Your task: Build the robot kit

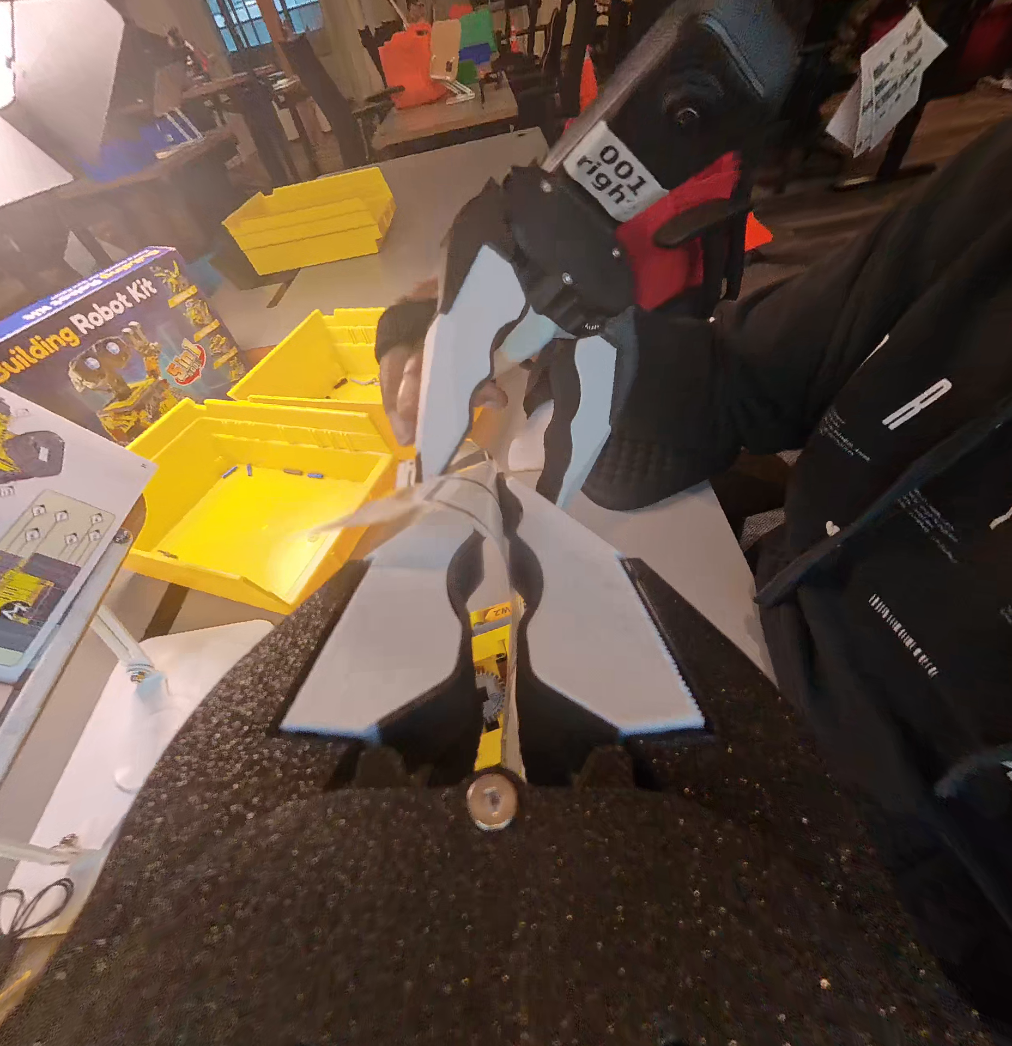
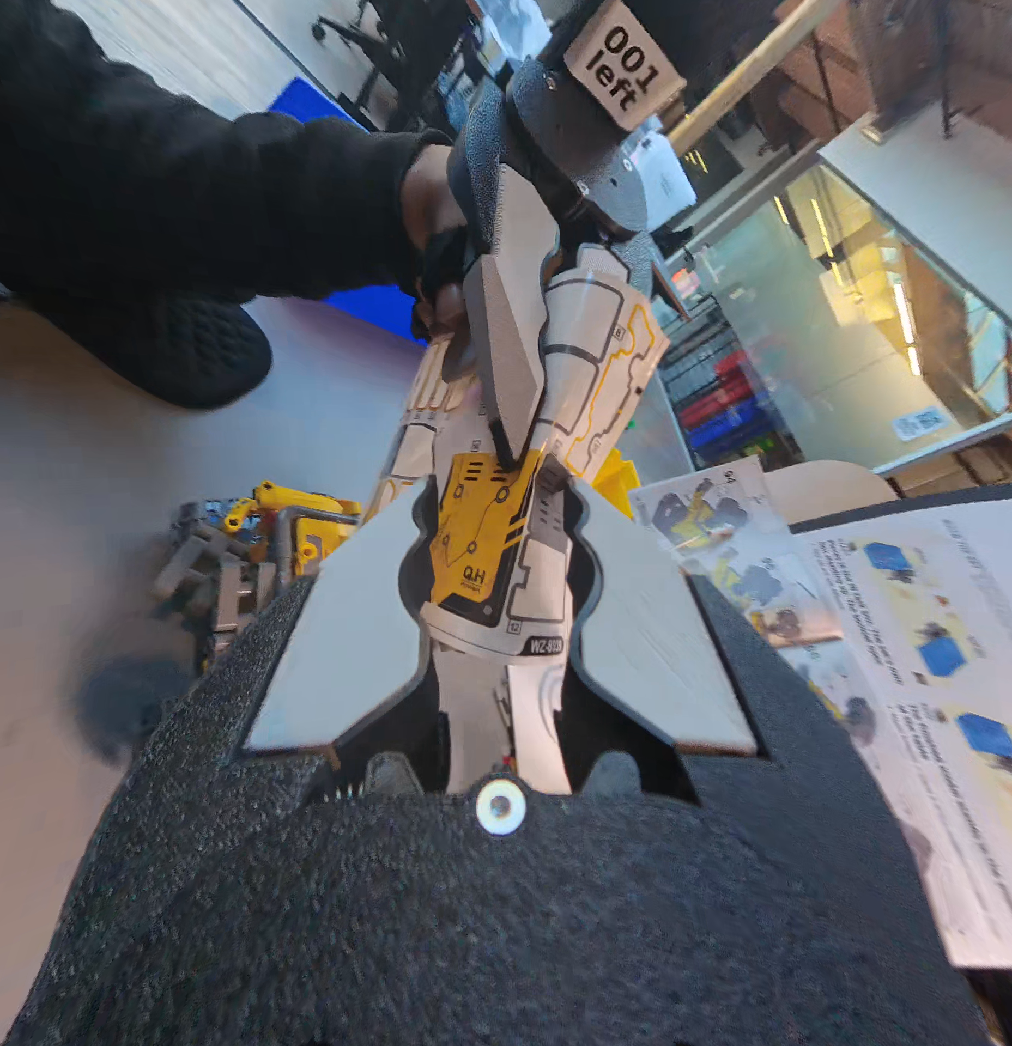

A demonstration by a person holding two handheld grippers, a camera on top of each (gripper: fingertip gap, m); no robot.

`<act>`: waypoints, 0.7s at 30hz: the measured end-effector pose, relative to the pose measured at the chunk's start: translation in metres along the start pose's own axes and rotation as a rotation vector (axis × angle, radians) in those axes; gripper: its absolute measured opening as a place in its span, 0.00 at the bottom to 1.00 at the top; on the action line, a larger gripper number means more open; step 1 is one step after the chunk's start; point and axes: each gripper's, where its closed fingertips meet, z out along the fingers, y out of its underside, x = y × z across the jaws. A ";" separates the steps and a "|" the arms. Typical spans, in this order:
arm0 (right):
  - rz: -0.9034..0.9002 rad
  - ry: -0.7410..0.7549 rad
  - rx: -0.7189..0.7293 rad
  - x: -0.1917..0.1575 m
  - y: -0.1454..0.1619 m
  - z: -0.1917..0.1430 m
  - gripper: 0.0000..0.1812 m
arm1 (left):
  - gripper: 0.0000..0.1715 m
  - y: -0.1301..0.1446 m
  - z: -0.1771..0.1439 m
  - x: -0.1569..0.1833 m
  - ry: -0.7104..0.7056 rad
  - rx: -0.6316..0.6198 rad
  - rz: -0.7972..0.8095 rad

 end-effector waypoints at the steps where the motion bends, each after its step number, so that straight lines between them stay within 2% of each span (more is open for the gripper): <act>1: 0.021 -0.027 0.009 -0.004 0.000 0.001 0.21 | 0.00 0.001 0.000 0.000 -0.007 -0.005 0.014; 6: 0.114 -0.105 0.071 -0.010 -0.003 -0.002 0.11 | 0.00 0.009 0.003 0.006 0.007 -0.058 0.072; 9: 0.198 -0.152 0.130 -0.008 -0.005 -0.009 0.04 | 0.00 0.011 0.001 0.009 -0.007 -0.082 0.153; 11: 0.253 -0.194 0.163 -0.010 -0.007 -0.012 0.03 | 0.00 0.011 0.000 0.013 -0.008 -0.083 0.222; 16: 0.212 -0.156 0.173 -0.007 -0.012 -0.013 0.15 | 0.00 0.012 0.000 0.020 -0.014 -0.096 0.340; 21: 0.157 -0.139 0.099 -0.011 -0.008 -0.009 0.27 | 0.00 0.012 0.002 0.028 0.015 -0.084 0.388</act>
